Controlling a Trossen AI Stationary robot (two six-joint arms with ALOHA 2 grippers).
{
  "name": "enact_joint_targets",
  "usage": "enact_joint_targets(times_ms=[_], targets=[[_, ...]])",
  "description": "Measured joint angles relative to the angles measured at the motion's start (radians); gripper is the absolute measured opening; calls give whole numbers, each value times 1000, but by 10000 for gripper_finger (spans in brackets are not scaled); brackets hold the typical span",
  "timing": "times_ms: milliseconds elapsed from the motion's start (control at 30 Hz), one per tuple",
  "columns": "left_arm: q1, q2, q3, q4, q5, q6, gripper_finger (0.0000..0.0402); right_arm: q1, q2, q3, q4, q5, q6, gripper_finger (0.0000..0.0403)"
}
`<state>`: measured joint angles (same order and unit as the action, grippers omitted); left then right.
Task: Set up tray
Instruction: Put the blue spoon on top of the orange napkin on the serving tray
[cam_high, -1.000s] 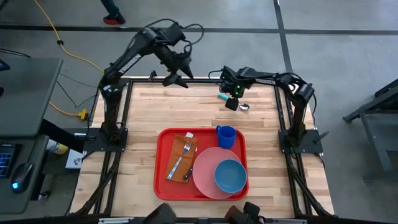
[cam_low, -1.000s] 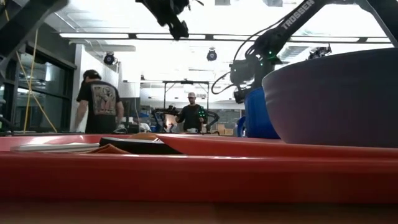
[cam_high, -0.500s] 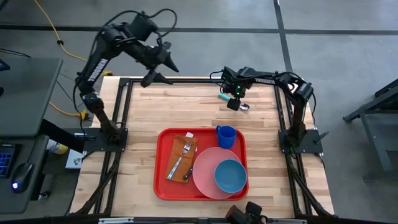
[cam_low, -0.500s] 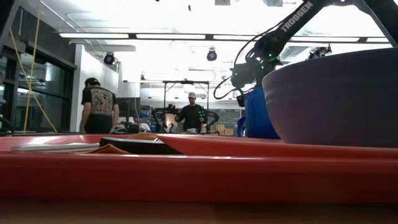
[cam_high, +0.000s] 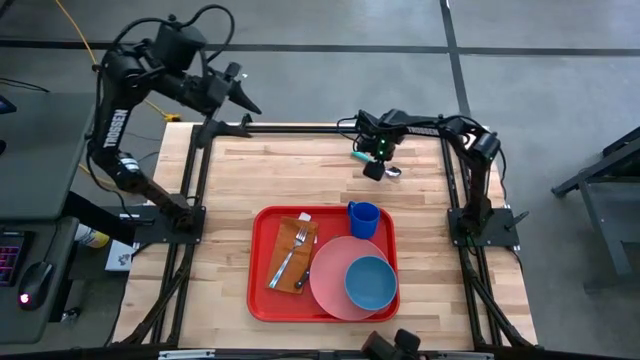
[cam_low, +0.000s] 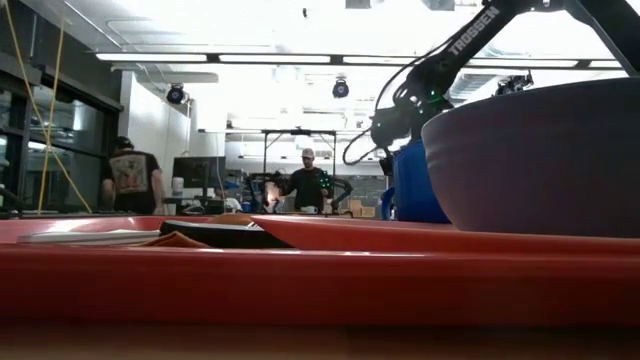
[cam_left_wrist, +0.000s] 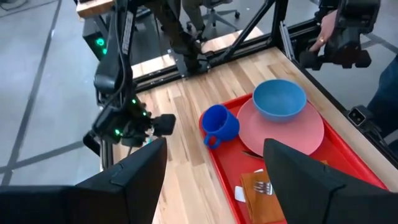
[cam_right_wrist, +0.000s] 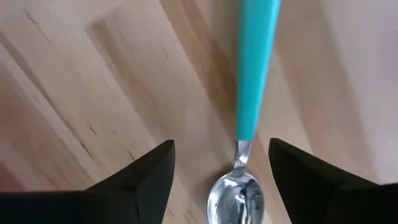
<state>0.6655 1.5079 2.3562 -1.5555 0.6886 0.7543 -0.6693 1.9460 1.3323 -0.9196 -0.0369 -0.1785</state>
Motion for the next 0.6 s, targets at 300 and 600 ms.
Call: enact_joint_targets(times_ms=[300, 600], targets=[[0, -9, -6, -16, -29, -7, 296, 3, 63, 4, -18, 13, 27, 238], [0, -9, -38, -16, -33, -7, 296, -5, 65, 2, 2, 43, 44, 230]])
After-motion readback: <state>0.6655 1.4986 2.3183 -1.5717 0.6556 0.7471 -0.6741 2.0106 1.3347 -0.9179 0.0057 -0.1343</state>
